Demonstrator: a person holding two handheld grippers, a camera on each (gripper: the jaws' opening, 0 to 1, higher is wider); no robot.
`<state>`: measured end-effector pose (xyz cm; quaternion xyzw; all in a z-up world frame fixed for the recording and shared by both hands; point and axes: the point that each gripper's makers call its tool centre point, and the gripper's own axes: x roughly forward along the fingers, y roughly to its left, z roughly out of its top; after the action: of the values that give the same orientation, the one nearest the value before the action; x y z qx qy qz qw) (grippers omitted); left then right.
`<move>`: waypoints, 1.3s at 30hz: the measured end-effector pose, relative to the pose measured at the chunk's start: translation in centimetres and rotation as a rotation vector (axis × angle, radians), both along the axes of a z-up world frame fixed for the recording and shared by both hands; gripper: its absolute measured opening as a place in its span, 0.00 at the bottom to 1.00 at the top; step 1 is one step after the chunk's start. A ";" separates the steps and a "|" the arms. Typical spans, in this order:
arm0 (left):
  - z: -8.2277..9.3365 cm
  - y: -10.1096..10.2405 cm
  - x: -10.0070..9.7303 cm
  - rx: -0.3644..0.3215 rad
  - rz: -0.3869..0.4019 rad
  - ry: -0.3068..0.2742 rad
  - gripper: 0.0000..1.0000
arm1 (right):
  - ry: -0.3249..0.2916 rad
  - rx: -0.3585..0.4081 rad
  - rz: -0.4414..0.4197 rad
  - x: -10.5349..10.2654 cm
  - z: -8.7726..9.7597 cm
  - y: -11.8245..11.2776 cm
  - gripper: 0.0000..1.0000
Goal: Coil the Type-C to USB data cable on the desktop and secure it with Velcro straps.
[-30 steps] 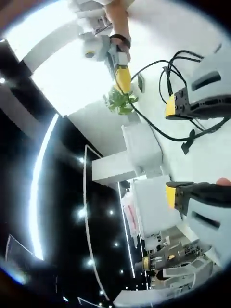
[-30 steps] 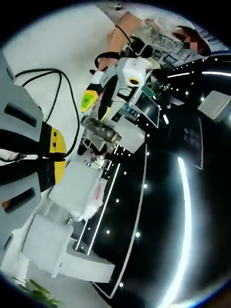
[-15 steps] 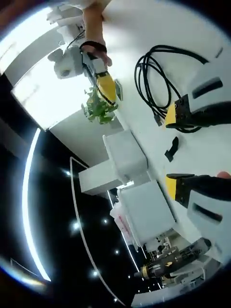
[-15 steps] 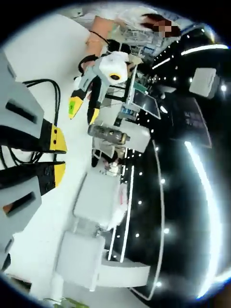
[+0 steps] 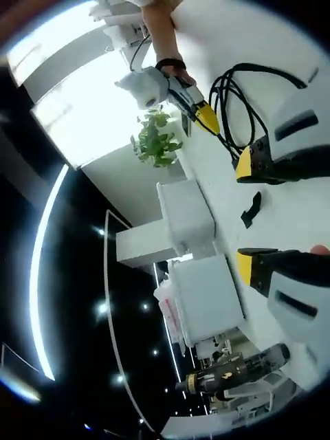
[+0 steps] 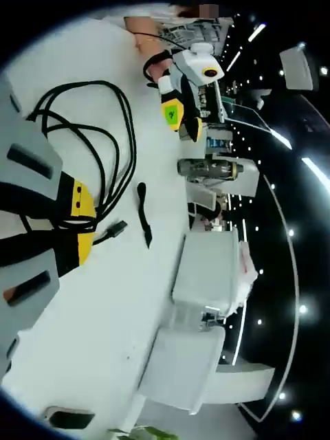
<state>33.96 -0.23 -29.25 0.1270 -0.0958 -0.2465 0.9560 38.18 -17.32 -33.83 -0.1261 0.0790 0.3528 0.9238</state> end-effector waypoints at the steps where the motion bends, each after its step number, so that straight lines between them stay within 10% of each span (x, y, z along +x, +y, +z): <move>1: 0.0 -0.2 -0.1 0.001 -0.006 0.001 0.39 | -0.045 0.024 0.010 -0.3 1.2 0.3 0.03; 10: -0.3 -2.0 -1.0 0.031 -0.076 0.002 0.39 | -0.410 0.148 0.188 -6.1 9.6 3.1 0.02; 17: 0.6 -0.8 -1.0 0.042 -0.039 -0.043 0.06 | -0.359 0.242 0.278 -7.7 10.1 4.0 0.02; 26: 3.8 1.1 -1.9 0.007 0.016 -0.141 0.04 | -0.156 0.560 0.232 -6.1 11.8 1.6 0.12; 31: 5.2 1.1 -2.7 -0.027 0.001 -0.177 0.04 | -0.080 0.327 0.147 -3.1 6.9 0.7 0.11; 36: 5.7 0.4 -3.3 -0.005 -0.018 -0.211 0.04 | 0.226 0.229 0.197 -3.6 -0.9 4.3 0.13; 39: 5.9 0.2 -3.5 -0.012 -0.029 -0.215 0.04 | 0.191 0.112 0.197 -3.6 -2.4 4.9 0.16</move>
<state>30.48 0.02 -23.33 0.1454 -0.2012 -0.2448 0.9373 34.55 -12.41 -36.20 -0.0476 0.1339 0.4559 0.8786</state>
